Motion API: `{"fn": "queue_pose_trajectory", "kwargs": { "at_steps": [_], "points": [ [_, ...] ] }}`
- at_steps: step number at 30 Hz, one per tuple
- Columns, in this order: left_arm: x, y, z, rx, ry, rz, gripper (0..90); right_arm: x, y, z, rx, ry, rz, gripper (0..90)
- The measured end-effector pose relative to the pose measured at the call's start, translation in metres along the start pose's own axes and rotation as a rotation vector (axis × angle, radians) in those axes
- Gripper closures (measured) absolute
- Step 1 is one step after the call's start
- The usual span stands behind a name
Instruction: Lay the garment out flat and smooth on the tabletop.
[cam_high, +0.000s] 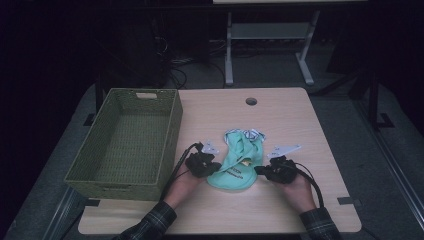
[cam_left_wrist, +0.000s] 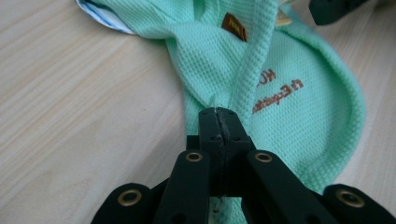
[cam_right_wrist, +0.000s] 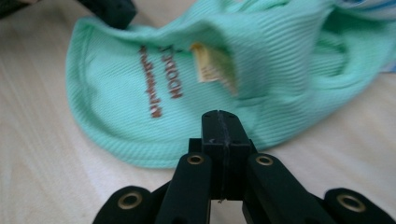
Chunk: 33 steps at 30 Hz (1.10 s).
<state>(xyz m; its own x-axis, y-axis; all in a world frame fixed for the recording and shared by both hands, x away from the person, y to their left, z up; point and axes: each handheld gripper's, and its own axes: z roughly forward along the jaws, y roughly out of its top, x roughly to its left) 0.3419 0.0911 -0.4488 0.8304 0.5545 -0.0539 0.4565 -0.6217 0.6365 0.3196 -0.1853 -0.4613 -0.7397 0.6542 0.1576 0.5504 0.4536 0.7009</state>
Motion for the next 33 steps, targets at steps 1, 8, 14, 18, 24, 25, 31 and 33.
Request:
{"fn": "queue_pose_trajectory", "kwargs": {
  "at_steps": [1, 8, 14, 18, 24, 25, 31, 33],
  "points": [
    [0.0, -0.001, 0.001, 0.01, 0.0, 0.008, 89.3, 0.003, 0.0, 0.002, 0.008, 0.004, -0.008, 89.9],
    [-0.003, -0.003, 0.009, 0.041, -0.003, 0.027, 89.4, 0.011, -0.001, 0.011, 0.03, 0.016, -0.043, 89.9],
    [-0.014, -0.003, 0.009, 0.049, -0.034, 0.047, 89.3, 0.008, -0.003, 0.006, 0.047, -0.005, -0.035, 89.9],
    [-0.026, -0.002, 0.01, 0.051, -0.074, 0.064, 89.3, 0.003, -0.006, 0.001, 0.045, -0.031, -0.021, 89.9],
    [-0.048, 0.002, 0.018, 0.038, -0.141, 0.091, 88.9, -0.006, -0.012, -0.008, 0.052, -0.069, -0.009, 89.9],
    [-0.053, 0.003, 0.019, 0.031, -0.151, 0.089, 88.7, -0.008, -0.013, -0.01, 0.053, -0.075, -0.009, 89.9],
    [-0.062, 0.009, 0.021, 0.023, -0.168, 0.107, 84.4, -0.017, -0.015, -0.014, 0.053, -0.098, 0.005, 89.9],
    [-0.055, 0.01, 0.016, 0.012, -0.148, 0.093, 83.1, -0.017, -0.015, -0.015, 0.052, -0.098, 0.003, 89.8]
  ]
}}
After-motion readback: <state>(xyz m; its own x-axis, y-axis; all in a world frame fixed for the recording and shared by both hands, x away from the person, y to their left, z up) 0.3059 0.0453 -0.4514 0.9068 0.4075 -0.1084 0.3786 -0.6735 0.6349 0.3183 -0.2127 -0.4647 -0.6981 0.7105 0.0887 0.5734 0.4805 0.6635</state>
